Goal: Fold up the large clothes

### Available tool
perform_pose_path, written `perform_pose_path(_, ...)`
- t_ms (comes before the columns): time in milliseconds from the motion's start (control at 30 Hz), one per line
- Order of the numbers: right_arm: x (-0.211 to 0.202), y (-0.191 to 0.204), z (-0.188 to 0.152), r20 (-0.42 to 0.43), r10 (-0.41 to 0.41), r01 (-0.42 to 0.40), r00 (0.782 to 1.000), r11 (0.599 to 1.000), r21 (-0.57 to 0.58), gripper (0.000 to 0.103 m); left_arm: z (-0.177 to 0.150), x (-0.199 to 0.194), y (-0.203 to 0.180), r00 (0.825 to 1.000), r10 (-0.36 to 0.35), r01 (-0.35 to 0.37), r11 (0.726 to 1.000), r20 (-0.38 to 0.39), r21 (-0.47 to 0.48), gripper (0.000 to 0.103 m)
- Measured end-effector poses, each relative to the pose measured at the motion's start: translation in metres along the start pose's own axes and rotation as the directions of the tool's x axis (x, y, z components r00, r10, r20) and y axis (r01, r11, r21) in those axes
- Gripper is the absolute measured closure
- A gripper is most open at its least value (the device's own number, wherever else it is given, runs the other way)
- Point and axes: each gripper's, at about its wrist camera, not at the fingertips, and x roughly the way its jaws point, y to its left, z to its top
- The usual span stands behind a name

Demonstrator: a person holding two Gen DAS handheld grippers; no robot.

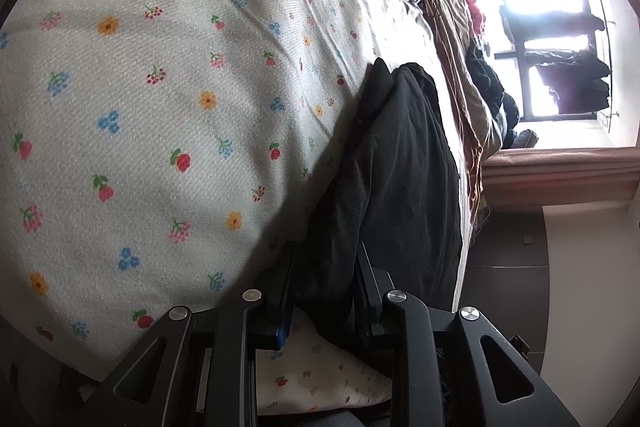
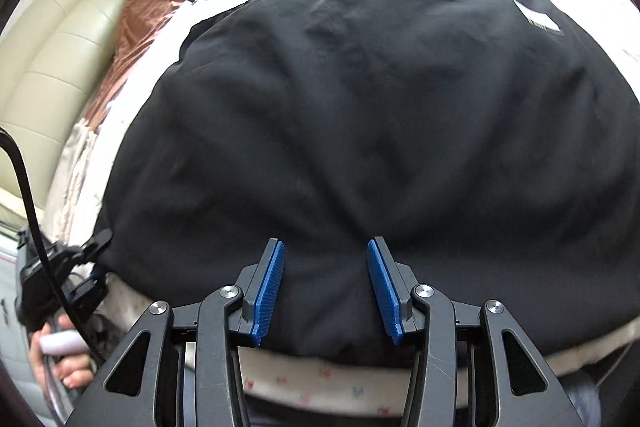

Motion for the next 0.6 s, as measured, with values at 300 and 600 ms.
perform_pose_path(300,0.022,-0.003,0.050,0.032,-0.037,0.036,0.999,0.999,0.022,0.071,-0.002,-0.001,0.001,1.000,-0.004,0.004,1.000,-0.011,-0.010,0.076)
perform_pose_path(600,0.043,0.002,0.105,0.057,-0.071,0.069,0.996,0.997,0.027,0.075,0.001,0.003,-0.006,0.999,0.024,-0.025,1.000,-0.031,-0.018,0.076)
